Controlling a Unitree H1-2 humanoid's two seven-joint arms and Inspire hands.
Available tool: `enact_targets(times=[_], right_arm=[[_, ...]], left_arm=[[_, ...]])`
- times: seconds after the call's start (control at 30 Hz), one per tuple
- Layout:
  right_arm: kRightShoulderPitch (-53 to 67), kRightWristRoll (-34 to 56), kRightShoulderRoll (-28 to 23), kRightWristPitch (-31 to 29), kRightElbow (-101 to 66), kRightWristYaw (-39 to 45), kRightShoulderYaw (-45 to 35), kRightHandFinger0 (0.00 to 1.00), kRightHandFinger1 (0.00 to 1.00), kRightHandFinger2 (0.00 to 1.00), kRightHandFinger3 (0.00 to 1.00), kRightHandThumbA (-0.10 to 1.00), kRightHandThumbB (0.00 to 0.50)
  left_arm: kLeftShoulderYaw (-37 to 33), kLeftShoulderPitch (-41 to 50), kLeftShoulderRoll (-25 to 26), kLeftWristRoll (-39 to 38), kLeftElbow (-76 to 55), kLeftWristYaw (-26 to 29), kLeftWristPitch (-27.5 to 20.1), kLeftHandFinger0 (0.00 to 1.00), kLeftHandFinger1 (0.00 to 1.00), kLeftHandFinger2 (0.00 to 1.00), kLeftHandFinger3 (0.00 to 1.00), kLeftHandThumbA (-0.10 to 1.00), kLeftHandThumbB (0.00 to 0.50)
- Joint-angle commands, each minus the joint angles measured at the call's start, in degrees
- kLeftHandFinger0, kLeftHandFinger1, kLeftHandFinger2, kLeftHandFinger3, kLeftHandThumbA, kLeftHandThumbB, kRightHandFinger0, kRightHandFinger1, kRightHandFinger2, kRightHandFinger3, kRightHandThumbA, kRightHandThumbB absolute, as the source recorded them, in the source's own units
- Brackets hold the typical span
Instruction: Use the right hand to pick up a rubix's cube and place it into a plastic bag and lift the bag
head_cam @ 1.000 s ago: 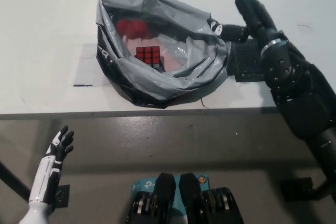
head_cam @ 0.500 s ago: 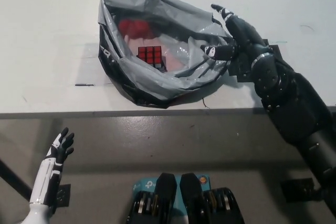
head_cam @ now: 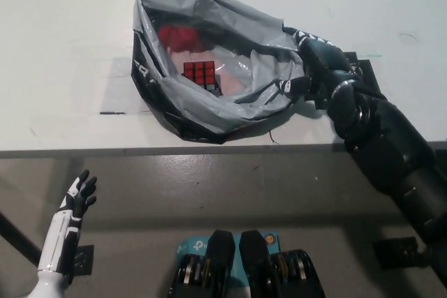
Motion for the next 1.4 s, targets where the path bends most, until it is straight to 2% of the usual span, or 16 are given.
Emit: enact_targets(times=[0.0,0.13,0.33,0.37,0.43,0.5,0.83,1.03,1.1,1.13,1.2,1.23,1.27,1.3,1.33,1.37], right_arm=[[-3.51,-3.17,0.74,0.35,-0.31,-3.56,-0.18,1.0,1.0,1.0,1.0,0.75,0.485],[-3.66,-2.01,1.42,0.46,0.62,-3.91,-1.57,1.0,1.0,1.0,1.0,0.76,0.49],[-3.03,1.85,3.63,-1.96,2.98,-7.27,-6.64,1.0,1.0,1.0,1.0,0.65,0.489],[-3.02,3.15,4.45,-3.28,4.26,-8.98,-8.57,1.0,1.0,1.0,1.0,0.63,0.471],[-3.1,3.46,4.96,-4.12,5.16,-9.77,-9.81,1.0,1.0,1.0,1.0,0.63,0.47],[-3.28,5.16,5.98,-5.63,7.31,-11.19,-12.32,1.0,1.0,1.0,1.0,0.58,0.454],[-4.32,6.97,6.79,-7.92,11.89,-11.5,-15.52,1.0,1.0,1.0,1.0,0.52,0.427],[-4.7,8.76,7.18,-8.31,13.07,-11.24,-17.64,1.0,1.0,1.0,1.0,0.51,0.431],[-5.55,16.85,8.37,-8.89,14.87,-10.91,-25.04,1.0,1.0,1.0,1.0,0.35,0.375],[-6.2,23.53,9.38,-9.67,16.57,-10.97,-31.6,0.85,1.0,1.0,1.0,0.28,0.362],[-6.42,24.37,9.65,-10.0,17.14,-10.91,-33.45,0.79,1.0,1.0,1.0,0.27,0.353],[-6.65,26.33,10.03,-10.44,17.58,-11.38,-35.9,0.53,0.82,1.0,1.0,0.18,0.333],[-7.04,28.79,10.27,-10.66,18.22,-11.31,-38.64,0.25,0.46,0.73,0.98,0.12,0.29],[-7.82,32.44,10.48,-10.52,19.3,-10.45,-42.79,0.01,0.13,0.43,0.72,0.1,0.283],[-7.82,32.44,10.48,-10.52,19.3,-10.45,-42.79,0.01,0.13,0.43,0.72,0.1,0.283],[-8.2,33.48,10.43,-10.56,19.75,-9.72,-44.77,0.0,0.01,0.25,0.45,0.06,0.25]], left_arm=[[0.61,-0.25,0.83,0.46,-0.61,0.57,-2.55,1.0,1.0,1.0,1.0,1.0,0.057],[0.65,-0.82,0.86,0.68,-0.56,0.71,-2.24,1.0,1.0,1.0,1.0,1.0,0.065],[0.43,-0.9,1.19,1.31,-0.59,0.57,-2.39,1.0,1.0,1.0,1.0,1.0,0.076],[0.46,-1.0,1.16,1.28,-0.71,0.58,-2.15,1.0,1.0,1.0,1.0,1.0,0.09],[0.5,-1.06,1.16,1.2,-0.81,0.54,-1.93,1.0,1.0,1.0,1.0,1.0,0.092],[0.55,-1.04,1.17,1.05,-0.9,0.42,-2.04,1.0,1.0,1.0,1.0,1.0,0.094],[0.66,-1.2,1.25,1.48,-0.93,0.48,-2.02,1.0,1.0,1.0,1.0,1.0,0.097],[0.67,-1.1,1.1,1.6,-0.99,0.6,-2.14,1.0,1.0,1.0,1.0,1.0,0.09],[0.59,-1.28,1.15,1.71,-0.99,0.54,-1.93,1.0,1.0,1.0,1.0,1.0,0.098],[0.56,-1.36,1.13,2.02,-1.08,0.67,-1.6,1.0,1.0,1.0,1.0,1.0,0.103],[0.57,-1.36,1.12,2.14,-1.11,0.74,-1.5,1.0,1.0,1.0,1.0,1.0,0.103],[0.59,-1.42,1.08,1.98,-1.04,0.72,-1.54,1.0,1.0,1.0,1.0,1.0,0.107],[0.58,-1.49,1.09,1.89,-0.94,0.67,-1.68,1.0,1.0,1.0,1.0,1.0,0.093],[0.61,-1.57,1.14,1.7,-0.76,0.6,-1.91,1.0,1.0,1.0,1.0,1.0,0.09],[0.61,-1.57,1.14,1.7,-0.76,0.6,-1.91,1.0,1.0,1.0,1.0,1.0,0.09],[0.62,-1.61,1.2,1.75,-0.68,0.61,-2.04,1.0,1.0,1.0,1.0,1.0,0.096]])
